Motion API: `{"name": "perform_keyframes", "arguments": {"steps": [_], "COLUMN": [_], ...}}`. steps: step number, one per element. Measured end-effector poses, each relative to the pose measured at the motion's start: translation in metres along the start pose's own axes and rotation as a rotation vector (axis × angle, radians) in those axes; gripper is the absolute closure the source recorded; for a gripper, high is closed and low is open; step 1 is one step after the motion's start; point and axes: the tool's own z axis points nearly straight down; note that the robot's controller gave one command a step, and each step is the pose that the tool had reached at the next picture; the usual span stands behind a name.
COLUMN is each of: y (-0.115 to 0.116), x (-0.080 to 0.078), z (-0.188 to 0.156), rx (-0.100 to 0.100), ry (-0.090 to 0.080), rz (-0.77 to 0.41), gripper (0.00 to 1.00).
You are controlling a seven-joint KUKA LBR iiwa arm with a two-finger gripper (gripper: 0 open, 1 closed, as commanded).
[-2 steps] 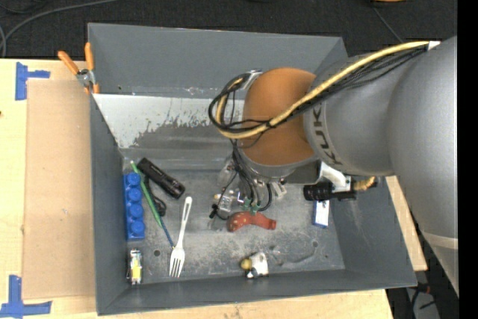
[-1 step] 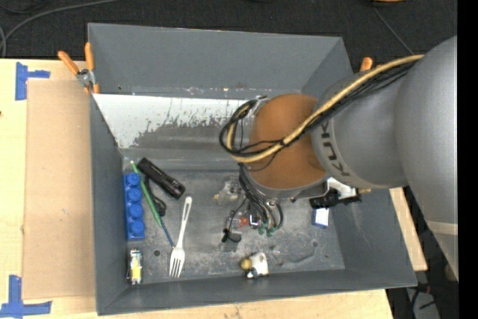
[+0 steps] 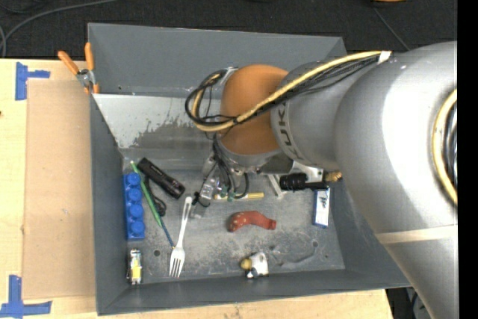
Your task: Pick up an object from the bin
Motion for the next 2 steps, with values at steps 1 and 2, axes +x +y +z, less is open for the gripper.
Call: {"name": "perform_keyframes", "arguments": {"steps": [1,2], "y": [-0.066,0.017], "x": [-0.006,-0.012], "z": [-0.042,0.009], "rx": [0.006,-0.003], "ry": [0.011,0.005], "rz": [-0.067,0.048], "gripper": [0.0,1.0]}}
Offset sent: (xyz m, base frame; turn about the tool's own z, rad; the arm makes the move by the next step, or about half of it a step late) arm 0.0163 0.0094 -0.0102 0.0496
